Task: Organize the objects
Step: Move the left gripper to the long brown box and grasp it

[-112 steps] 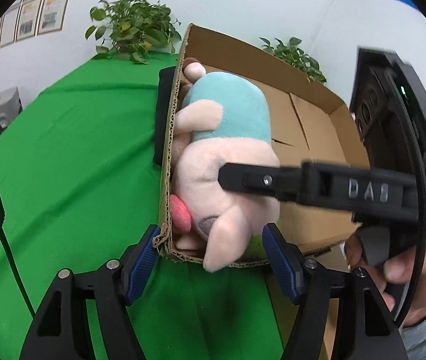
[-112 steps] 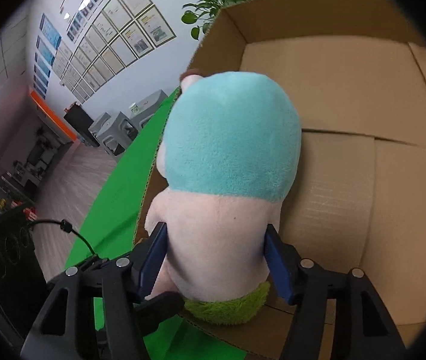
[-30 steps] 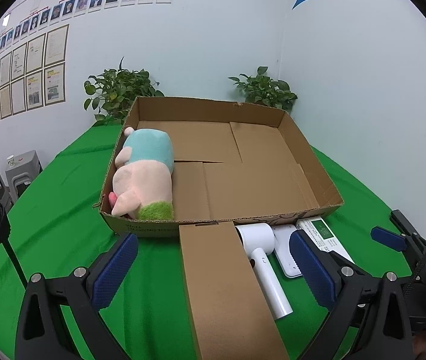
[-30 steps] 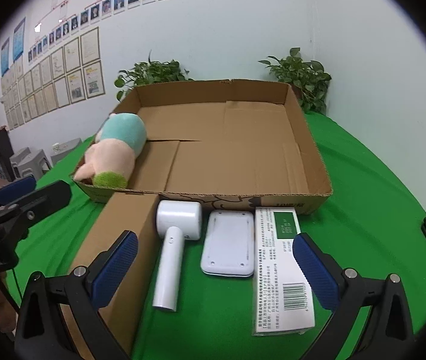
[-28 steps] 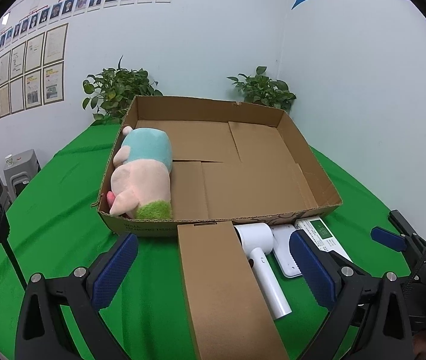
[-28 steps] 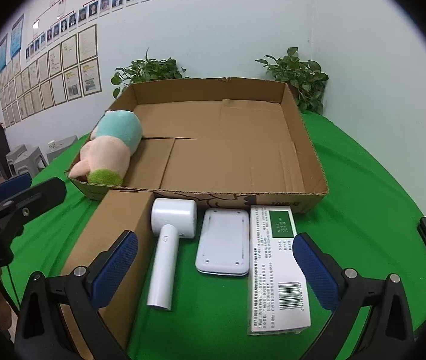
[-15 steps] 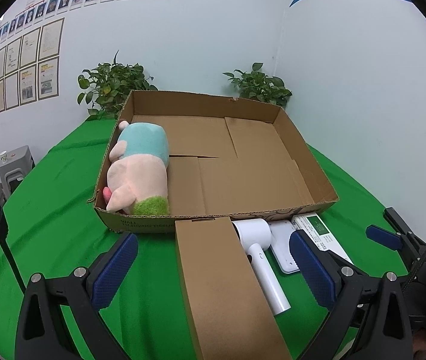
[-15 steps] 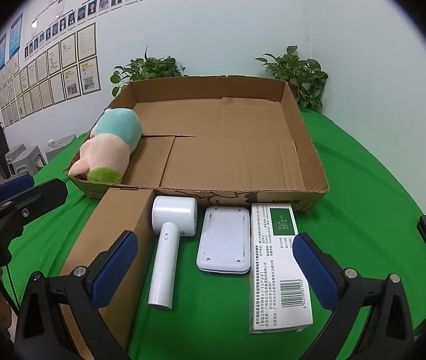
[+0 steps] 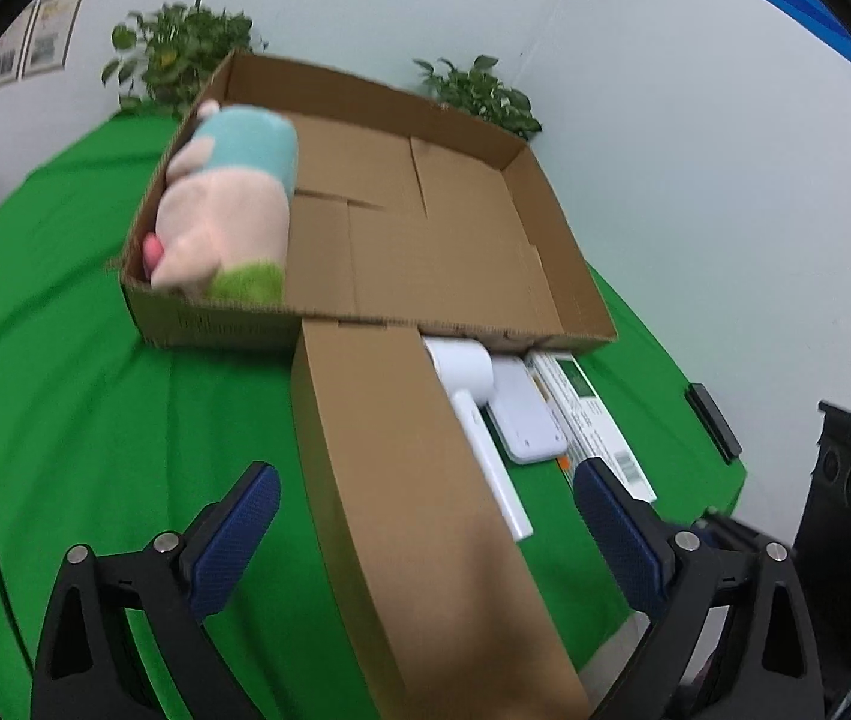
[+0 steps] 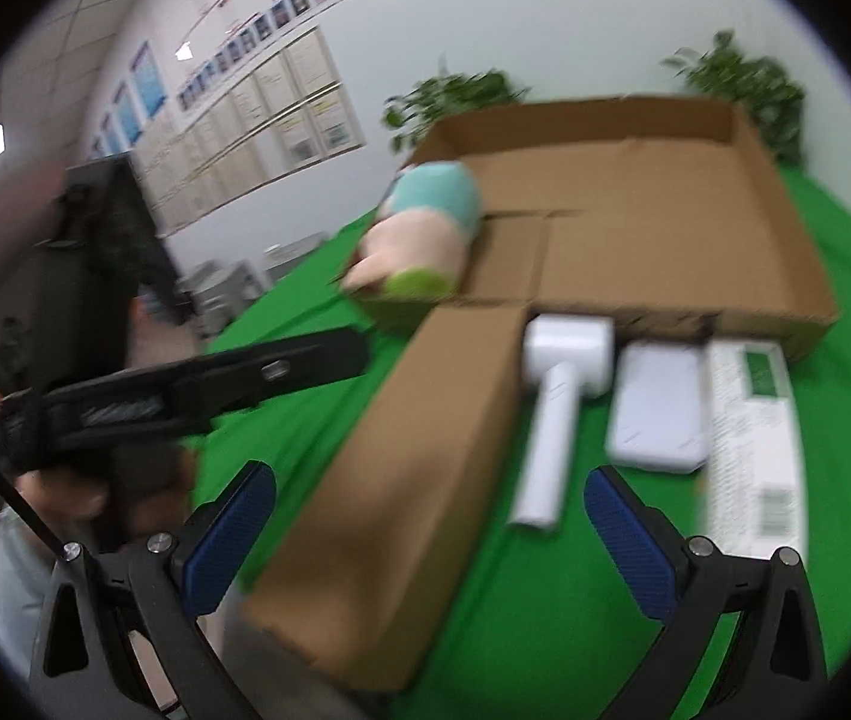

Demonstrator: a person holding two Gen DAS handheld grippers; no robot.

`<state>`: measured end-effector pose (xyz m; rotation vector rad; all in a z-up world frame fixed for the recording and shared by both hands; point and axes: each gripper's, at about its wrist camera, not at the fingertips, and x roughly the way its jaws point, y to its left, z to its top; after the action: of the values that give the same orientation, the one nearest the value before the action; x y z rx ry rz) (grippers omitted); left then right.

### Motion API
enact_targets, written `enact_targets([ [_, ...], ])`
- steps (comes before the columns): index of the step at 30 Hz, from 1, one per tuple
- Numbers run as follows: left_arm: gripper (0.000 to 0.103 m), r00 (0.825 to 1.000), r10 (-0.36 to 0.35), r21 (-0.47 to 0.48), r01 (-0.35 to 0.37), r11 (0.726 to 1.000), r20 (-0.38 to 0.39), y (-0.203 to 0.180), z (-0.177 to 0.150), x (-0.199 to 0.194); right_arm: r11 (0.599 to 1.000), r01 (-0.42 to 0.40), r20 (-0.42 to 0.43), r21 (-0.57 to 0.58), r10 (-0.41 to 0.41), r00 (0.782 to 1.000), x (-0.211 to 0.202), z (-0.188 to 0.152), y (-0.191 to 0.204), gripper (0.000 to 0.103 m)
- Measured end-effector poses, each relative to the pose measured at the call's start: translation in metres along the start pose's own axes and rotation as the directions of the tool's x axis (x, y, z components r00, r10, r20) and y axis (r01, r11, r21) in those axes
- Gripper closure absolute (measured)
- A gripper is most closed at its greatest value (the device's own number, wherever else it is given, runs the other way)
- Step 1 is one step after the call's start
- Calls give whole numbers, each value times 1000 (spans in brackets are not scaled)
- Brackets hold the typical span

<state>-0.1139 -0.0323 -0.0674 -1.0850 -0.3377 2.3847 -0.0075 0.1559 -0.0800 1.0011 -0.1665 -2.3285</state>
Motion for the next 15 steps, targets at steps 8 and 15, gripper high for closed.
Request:
enact_targets([
  [8, 27, 985, -105, -117, 89, 989, -140, 22, -25, 30, 999, 33, -164, 0, -32, 986, 48, -22, 21, 0],
  [15, 37, 975, -105, -117, 83, 990, -194, 23, -39, 39, 997, 66, -208, -27, -71, 976, 68, -22, 27, 0],
])
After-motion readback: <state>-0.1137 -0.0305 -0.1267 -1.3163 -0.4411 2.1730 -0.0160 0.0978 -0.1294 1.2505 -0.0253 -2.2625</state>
